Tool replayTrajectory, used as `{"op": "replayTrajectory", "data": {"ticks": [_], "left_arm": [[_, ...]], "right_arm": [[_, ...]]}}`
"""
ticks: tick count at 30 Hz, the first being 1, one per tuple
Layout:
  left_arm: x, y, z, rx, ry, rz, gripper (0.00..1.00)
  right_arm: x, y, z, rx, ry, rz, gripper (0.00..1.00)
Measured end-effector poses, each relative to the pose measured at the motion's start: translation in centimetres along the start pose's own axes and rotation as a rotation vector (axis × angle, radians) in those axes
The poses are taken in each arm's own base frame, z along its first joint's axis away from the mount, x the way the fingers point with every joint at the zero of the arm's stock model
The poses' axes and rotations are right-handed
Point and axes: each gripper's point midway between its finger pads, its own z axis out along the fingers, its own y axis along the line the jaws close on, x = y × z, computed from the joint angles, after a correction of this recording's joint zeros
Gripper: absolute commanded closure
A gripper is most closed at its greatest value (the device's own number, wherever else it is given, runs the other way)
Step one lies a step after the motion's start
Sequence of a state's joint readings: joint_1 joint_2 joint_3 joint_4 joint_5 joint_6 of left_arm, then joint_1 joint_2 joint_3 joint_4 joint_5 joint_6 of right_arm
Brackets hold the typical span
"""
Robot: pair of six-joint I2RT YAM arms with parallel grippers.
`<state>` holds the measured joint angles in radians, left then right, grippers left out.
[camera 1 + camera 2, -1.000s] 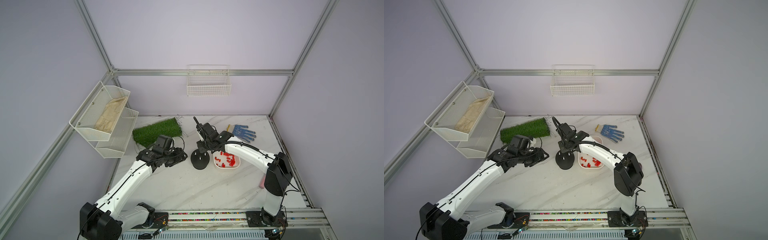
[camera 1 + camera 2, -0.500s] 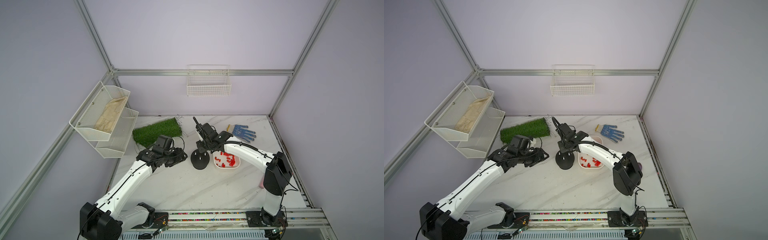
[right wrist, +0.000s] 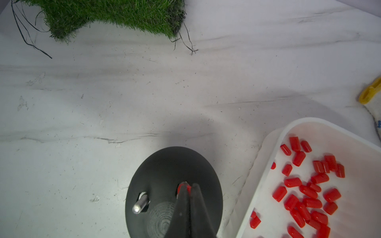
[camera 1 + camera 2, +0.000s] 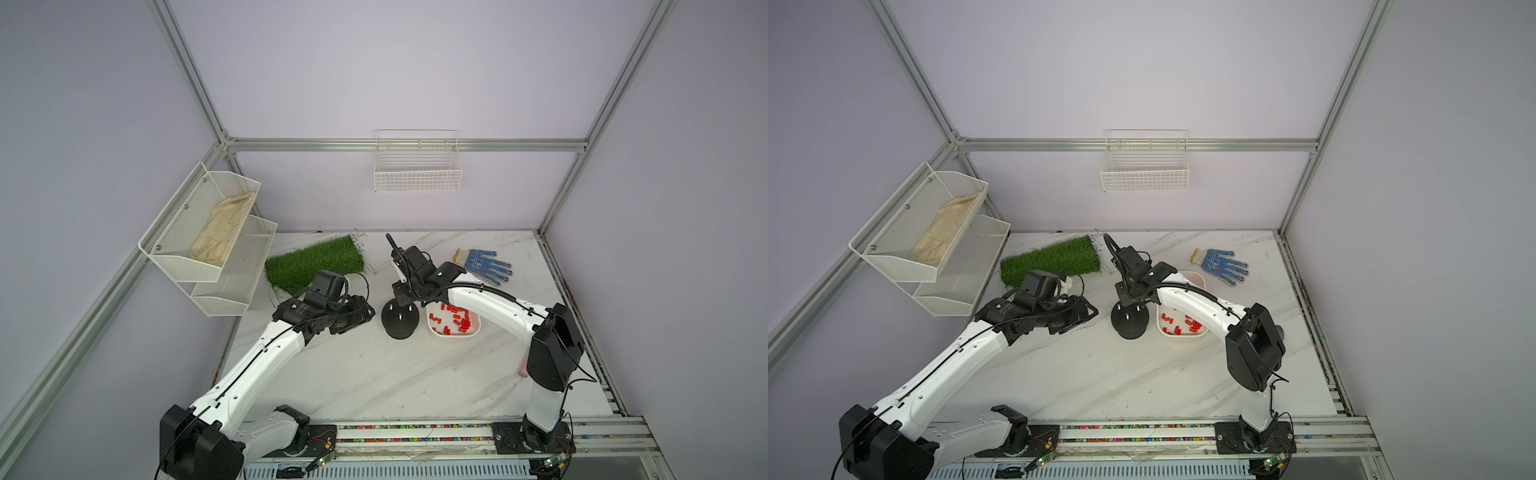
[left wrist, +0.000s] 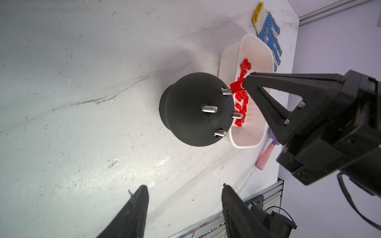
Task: Cover the protruding screws with screw protection sleeves
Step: Attach the screw protection sleeve to the screw.
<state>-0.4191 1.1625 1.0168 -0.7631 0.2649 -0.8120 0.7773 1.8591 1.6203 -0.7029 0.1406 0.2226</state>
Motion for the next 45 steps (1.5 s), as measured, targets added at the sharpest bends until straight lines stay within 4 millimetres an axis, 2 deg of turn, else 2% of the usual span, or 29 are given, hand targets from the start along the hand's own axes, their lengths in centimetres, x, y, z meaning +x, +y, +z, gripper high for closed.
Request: {"op": "replayTrajectory", "data": {"ticks": [26,45], "left_arm": [[0.03,0.03,-0.02,0.0,0.0,-0.007,0.42],[0.03,0.03,-0.02,0.0,0.0,-0.007,0.42]], "right_arm": [[0.04,0.22,-0.17,-0.003,0.0,-0.017,0.95],[0.16,0.59,-0.39,0.059,-0.018,-0.085,0.95]]}}
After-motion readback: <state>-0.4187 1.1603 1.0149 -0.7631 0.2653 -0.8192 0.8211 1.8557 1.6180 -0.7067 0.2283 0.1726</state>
